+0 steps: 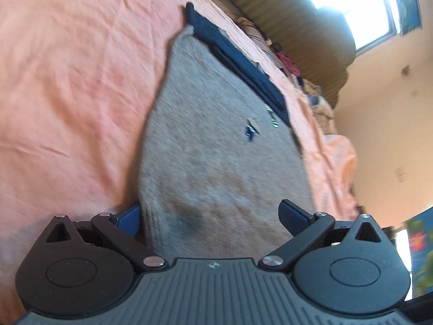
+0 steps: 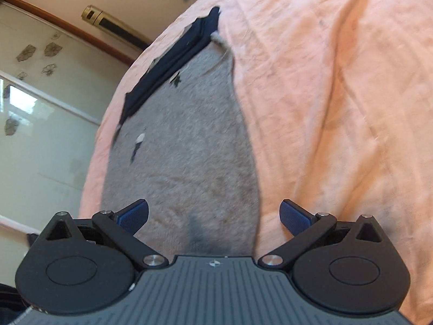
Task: Fold small clothes
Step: 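Rotate both grippers and lower them toward the sweater hem, then close both grippers on the ribbed hem of the grey sweater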
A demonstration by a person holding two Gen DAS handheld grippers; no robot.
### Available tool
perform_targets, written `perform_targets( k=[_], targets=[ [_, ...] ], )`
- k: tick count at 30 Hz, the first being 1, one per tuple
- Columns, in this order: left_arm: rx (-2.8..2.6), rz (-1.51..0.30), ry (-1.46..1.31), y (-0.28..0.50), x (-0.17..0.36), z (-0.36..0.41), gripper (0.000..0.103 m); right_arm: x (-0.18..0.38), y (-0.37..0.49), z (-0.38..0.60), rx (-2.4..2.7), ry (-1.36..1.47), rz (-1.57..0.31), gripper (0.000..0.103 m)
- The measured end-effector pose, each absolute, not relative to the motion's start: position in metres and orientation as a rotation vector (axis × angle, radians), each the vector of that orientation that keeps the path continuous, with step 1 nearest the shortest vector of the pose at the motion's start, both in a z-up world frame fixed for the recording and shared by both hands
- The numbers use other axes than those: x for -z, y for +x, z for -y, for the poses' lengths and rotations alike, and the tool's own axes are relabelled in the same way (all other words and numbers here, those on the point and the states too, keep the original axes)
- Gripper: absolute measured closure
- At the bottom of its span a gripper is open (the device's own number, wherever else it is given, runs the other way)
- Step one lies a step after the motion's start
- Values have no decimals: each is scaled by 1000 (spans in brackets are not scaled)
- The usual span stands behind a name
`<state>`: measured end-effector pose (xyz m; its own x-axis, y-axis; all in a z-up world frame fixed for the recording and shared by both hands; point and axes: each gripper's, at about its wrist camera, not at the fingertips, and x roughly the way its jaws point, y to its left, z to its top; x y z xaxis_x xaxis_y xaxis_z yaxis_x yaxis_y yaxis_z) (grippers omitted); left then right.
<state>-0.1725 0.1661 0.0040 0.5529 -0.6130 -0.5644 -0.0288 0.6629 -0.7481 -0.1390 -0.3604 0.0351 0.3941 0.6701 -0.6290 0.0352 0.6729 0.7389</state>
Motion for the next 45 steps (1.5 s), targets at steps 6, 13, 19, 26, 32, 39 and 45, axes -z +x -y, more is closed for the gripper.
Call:
perform_targets(
  k=[6,13,19,26,32,39,45],
  targets=[
    [474,-949,-1028,-173,14,-182,0,-29,-140,347,-550,789,-1151,0],
    [473,-962,-1060,-176,13,-189,0,-30,-147,355,-538,813,-1126,0],
    [408,-1041,-904,-177,11,-176,44,-32,-148,346,-520,797,-1131,0],
    [337,-1101,-724,-171,7,-164,99,-33,-148,341,-463,738,-1138,52],
    [353,-1083,-697,-165,-8,-160,99,-25,-148,343,-474,774,-1148,91],
    [453,-864,-810,-132,-60,-184,99,-63,-111,354,-570,821,-990,91],
    [455,-675,-820,-39,-97,-189,99,-92,-15,375,-623,923,-755,91]
  ],
)
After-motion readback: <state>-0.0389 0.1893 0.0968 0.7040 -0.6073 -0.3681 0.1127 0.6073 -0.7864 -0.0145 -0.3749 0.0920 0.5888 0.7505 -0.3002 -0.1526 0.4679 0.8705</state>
